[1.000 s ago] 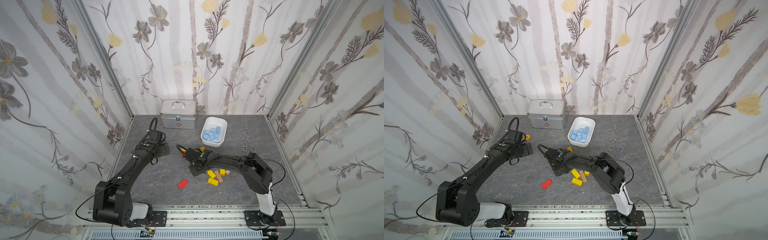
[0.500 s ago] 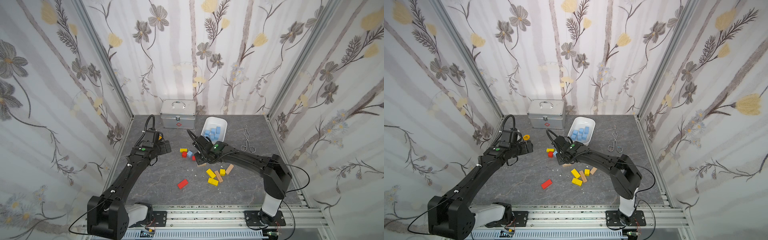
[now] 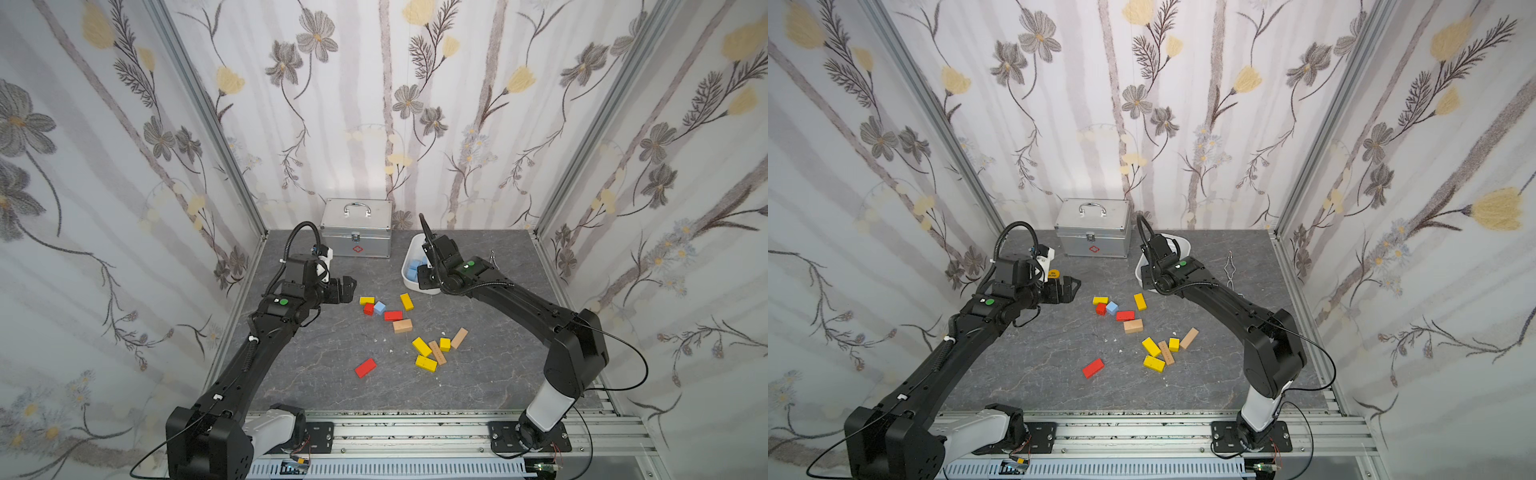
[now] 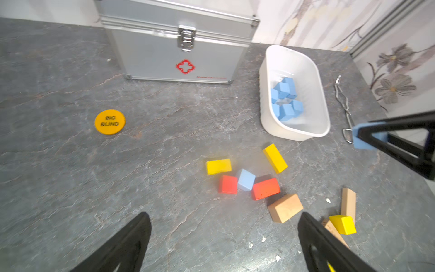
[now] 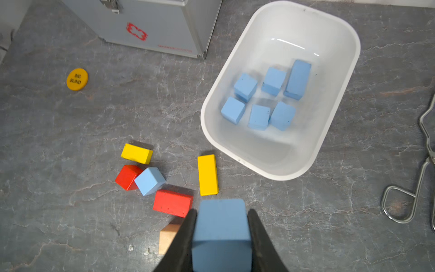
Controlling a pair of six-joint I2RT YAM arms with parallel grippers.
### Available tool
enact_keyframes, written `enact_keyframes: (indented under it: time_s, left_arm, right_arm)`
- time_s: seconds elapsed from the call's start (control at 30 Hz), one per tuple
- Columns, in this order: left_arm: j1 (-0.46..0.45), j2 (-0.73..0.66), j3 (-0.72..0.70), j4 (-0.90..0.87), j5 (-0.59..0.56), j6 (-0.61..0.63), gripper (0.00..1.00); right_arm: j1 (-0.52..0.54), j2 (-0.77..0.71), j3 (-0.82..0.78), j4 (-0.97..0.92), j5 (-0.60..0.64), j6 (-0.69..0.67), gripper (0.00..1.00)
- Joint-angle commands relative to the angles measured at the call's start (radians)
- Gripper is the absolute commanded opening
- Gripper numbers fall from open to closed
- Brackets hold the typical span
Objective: Pick out the blue building blocks
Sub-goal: Place the building block in the storage box.
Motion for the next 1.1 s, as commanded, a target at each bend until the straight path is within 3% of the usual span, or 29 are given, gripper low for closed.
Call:
enact_keyframes:
  time_s: [0.0,0.37,1.07]
  left_arm:
    - [-0.013,0.017,0.001,0.114,0.101,0.048,1.00]
    - [-0.082,0.127,0.040,0.239,0.160,0.106,1.00]
    - [-0.205,0.358,0.104,0.322,0.218,0.142,1.00]
  right_arm:
    - [-0.039,0.016,0.036,0.063,0.004,-0.021,0.00]
    - [-0.170,0.159,0.166,0.151,-0.018,-0.072,0.00]
    - [-0.289,0.551,0.531,0.128,-0.104,-0.072,0.00]
